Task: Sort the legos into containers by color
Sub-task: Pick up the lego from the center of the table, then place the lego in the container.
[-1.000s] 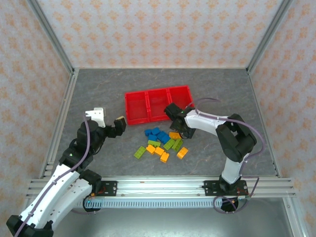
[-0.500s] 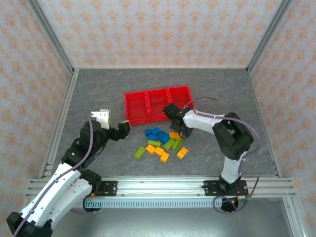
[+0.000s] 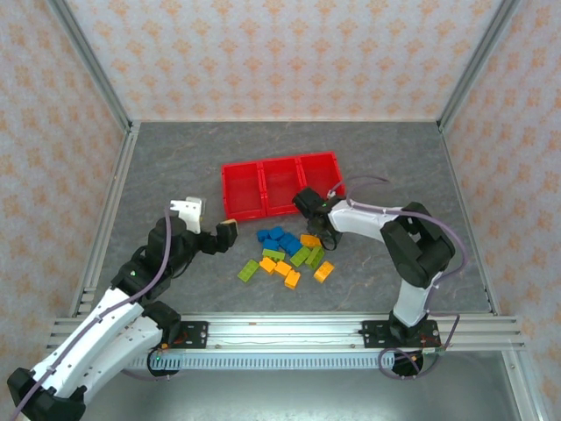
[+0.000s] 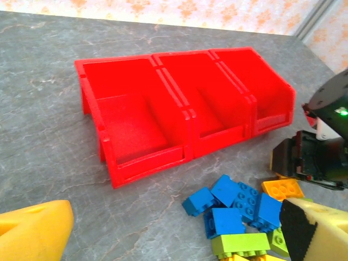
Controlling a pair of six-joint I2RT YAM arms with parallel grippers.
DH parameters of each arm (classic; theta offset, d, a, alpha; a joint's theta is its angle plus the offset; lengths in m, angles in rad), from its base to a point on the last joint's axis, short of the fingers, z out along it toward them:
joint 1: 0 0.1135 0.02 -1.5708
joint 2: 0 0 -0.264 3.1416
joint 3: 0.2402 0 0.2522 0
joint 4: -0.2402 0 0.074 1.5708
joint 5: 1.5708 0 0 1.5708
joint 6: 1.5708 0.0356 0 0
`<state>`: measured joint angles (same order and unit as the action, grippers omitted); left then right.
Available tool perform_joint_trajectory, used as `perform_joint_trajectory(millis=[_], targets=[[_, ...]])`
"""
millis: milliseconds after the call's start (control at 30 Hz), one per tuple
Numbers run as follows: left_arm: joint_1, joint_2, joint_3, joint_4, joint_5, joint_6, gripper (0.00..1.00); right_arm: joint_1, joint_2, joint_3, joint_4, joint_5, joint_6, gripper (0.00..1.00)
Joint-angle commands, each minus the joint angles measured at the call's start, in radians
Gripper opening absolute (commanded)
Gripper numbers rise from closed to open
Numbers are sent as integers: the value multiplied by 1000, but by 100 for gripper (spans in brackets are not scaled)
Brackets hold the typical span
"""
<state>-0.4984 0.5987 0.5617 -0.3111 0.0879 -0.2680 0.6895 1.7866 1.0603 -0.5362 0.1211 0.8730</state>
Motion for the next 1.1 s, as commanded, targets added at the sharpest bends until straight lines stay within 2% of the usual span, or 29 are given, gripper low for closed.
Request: perform_joint_trajectory(millis=[0, 167, 333, 433, 633, 733, 867, 1067], targets=[[-28, -16, 37, -28, 3, 9, 99, 7, -58, -21, 22, 54, -31, 38], [-40, -15, 42, -33, -4, 0, 99, 7, -136, -41, 43, 49, -86, 26], [-44, 6, 71, -51, 30, -45, 99, 7, -292, -9, 54, 69, -164, 24], [-54, 8, 75, -57, 52, -65, 99, 6, -341, 35, 111, 92, -266, 25], [-75, -10, 61, -49, 45, -33, 99, -59, -207, 176, 202, 72, -625, 25], [-78, -25, 61, -57, -1, -30, 99, -108, -127, 209, 266, 43, -764, 25], [-78, -92, 62, -87, -173, -53, 99, -155, -41, 259, 288, 4, -864, 24], [-80, -226, 21, -58, -209, -54, 99, -210, 36, 285, 304, -87, -899, 25]])
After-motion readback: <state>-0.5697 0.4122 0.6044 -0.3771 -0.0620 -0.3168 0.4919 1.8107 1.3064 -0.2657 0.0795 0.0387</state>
